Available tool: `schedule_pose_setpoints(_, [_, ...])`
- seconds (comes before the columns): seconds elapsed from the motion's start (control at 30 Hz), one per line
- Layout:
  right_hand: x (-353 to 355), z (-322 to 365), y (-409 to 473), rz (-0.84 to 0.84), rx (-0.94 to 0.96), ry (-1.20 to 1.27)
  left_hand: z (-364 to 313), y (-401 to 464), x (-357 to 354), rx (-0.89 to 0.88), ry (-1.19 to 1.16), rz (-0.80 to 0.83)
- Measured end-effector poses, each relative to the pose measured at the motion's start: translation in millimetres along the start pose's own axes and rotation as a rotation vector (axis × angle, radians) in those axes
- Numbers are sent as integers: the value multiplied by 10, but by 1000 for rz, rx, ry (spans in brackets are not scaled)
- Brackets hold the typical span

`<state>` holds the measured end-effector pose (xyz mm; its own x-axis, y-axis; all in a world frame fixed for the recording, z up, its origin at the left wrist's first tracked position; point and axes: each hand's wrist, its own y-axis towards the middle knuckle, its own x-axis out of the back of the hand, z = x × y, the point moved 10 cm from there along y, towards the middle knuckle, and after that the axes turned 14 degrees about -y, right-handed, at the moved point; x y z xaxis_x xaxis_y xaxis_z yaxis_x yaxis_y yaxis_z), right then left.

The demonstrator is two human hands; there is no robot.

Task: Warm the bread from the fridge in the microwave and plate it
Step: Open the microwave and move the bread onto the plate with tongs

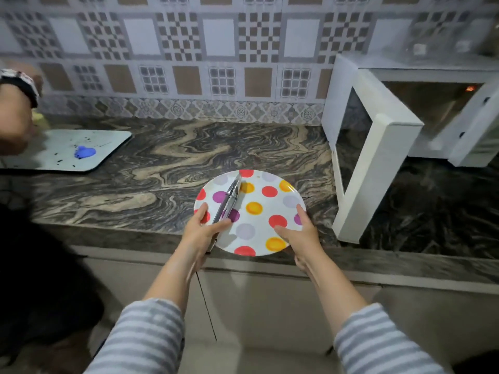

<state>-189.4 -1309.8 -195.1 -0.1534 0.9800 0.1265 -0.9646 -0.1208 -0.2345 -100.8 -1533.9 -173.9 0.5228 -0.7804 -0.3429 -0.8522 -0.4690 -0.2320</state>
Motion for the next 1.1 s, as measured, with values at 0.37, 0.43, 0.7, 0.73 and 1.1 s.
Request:
schedule_pose_setpoints(0.37, [611,-561,-1064,176,-41,18,691,-1383,-16,-22,-110,-95])
schedule_pose_setpoints(0.43, [857,-673,-1294,209,-45,32,917,-1699,-106,-9,-106,-106])
schedule_pose_setpoints(0.7, [1957,-1116,-1956,202,-75,24,1613,-2680,-744,59,-97,-74])
schedule_pose_setpoints(0.73, [2094,-1133,-2009,193,-73,34,1666,-2747,-845,61,-89,-69])
schedule_pose_setpoints(1.1, [3646,-1008,-2022,-36,-27,8,1875,-2958,-2307,67,-71,81])
